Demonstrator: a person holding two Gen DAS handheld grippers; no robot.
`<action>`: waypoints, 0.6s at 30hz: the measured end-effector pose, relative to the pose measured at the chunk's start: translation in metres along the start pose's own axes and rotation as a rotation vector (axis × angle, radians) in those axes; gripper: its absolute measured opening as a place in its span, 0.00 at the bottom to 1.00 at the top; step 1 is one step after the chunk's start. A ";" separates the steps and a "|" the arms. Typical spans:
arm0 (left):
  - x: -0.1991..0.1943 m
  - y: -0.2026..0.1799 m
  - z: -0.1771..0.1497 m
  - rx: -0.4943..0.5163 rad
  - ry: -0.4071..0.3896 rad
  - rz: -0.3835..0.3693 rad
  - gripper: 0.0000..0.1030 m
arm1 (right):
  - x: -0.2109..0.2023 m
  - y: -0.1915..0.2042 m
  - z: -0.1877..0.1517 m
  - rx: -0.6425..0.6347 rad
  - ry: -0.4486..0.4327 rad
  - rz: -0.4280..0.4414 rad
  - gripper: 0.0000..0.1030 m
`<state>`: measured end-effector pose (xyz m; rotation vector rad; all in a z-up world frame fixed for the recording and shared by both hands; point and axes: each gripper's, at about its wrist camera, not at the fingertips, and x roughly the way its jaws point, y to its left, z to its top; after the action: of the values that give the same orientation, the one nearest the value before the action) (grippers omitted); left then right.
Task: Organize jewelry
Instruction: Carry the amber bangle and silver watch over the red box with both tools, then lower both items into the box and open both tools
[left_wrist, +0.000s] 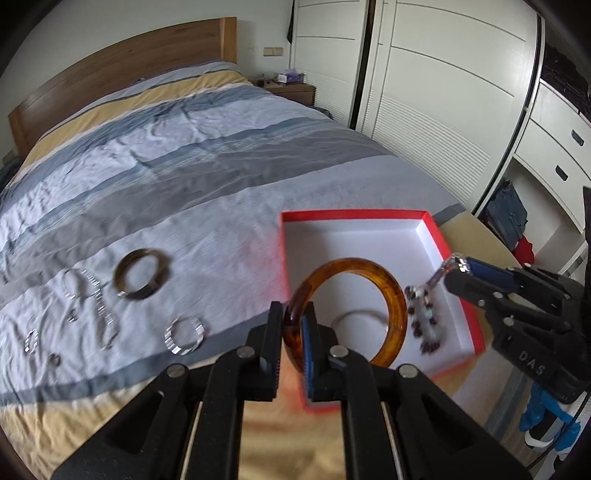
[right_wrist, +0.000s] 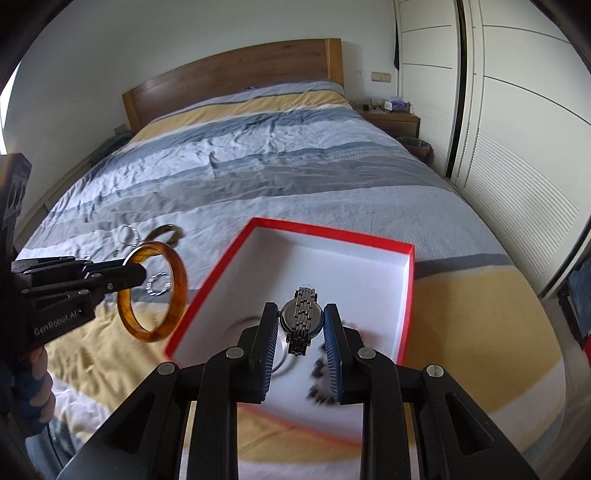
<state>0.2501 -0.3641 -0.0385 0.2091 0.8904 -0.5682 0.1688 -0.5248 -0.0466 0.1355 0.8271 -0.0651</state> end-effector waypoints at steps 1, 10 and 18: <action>0.011 -0.005 0.005 0.002 0.006 0.000 0.08 | 0.009 -0.005 0.004 -0.005 0.008 0.003 0.24; 0.086 -0.021 0.018 0.006 0.073 0.039 0.08 | 0.090 -0.044 0.028 -0.088 0.103 0.012 0.24; 0.106 -0.020 0.012 0.008 0.091 0.054 0.09 | 0.124 -0.049 0.024 -0.162 0.180 0.015 0.24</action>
<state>0.2999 -0.4264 -0.1128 0.2674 0.9681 -0.5153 0.2645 -0.5770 -0.1267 -0.0053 1.0076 0.0294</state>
